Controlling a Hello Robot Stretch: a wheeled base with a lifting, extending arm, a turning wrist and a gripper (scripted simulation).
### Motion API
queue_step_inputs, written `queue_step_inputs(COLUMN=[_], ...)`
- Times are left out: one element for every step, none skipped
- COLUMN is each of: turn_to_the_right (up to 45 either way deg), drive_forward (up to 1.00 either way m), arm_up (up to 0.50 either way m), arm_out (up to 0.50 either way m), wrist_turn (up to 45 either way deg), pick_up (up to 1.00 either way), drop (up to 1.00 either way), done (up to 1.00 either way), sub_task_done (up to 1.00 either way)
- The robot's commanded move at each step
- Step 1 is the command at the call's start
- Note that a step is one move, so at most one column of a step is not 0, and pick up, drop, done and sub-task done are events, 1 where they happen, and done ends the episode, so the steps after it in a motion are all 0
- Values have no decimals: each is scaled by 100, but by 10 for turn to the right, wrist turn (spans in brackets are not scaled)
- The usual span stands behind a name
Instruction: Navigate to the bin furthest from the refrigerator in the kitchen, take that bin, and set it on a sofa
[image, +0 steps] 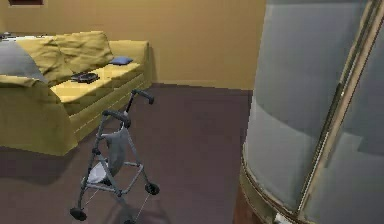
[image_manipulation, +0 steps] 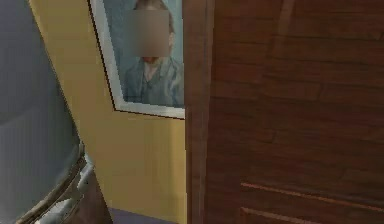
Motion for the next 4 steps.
queue_step_inputs(turn_to_the_right=[0,-450,-240,0], drive_forward=[20,0,0,30], arm_up=[0,0,0,0], arm_out=[0,0,0,0], wrist_turn=[0,0,0,0], pick_up=[0,0,0,0], drop=[0,0,0,0], done=[0,0,0,0], sub_task_done=[0,0,0,0])
